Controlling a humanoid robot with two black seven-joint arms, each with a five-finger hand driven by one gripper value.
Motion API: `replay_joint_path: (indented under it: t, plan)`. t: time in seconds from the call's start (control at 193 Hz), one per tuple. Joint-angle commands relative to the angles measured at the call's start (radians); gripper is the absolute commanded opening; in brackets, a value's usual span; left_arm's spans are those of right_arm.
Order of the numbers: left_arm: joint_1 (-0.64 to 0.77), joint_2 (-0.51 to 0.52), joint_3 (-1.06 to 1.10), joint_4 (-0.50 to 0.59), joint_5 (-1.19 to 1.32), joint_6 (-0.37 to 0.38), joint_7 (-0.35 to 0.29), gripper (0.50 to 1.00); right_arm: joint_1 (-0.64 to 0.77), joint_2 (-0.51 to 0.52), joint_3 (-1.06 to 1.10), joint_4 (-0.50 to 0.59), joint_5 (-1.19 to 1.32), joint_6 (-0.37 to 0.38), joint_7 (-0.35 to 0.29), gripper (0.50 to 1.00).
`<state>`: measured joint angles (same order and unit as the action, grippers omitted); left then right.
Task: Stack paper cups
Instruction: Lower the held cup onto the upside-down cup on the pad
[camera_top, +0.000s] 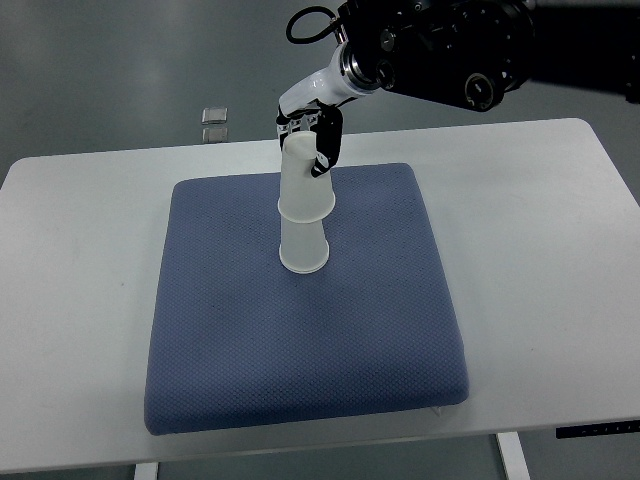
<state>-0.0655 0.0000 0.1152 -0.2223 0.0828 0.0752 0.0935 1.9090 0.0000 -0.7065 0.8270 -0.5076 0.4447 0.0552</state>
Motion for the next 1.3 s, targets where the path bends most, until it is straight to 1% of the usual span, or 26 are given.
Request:
replay_joint_path:
  t: [0.0,0.316,0.471,0.678,1.015,1.295]
  plan:
    - [0.0,0.0,0.0,0.0,0.0,0.0,0.0,1.0,-0.001,0.0,0.002,0.0,0.003,-0.001,0.0,0.629]
    - [0.0,0.0,0.001,0.0,0.0,0.0,0.0,1.0,-0.001,0.0,0.01,0.0,0.008,-0.001,0.0,0.633]
    - [0.0,0.0,0.001,0.0,0.0,0.0,0.0,1.0,-0.022,0.0,0.01,-0.002,0.008,-0.004,0.0,0.633]
    - [0.0,0.0,0.001,0.0,0.0,0.0,0.0,1.0,-0.053,0.0,0.01,-0.043,0.008,-0.007,0.0,0.633]
    - [0.0,0.0,0.001,0.0,0.0,0.0,0.0,1.0,-0.079,0.0,0.012,-0.065,0.008,-0.007,0.0,0.633]
    - [0.0,0.0,0.001,0.001,0.0,0.0,0.0,1.0,-0.084,0.0,0.016,-0.065,0.014,-0.003,0.0,0.648]
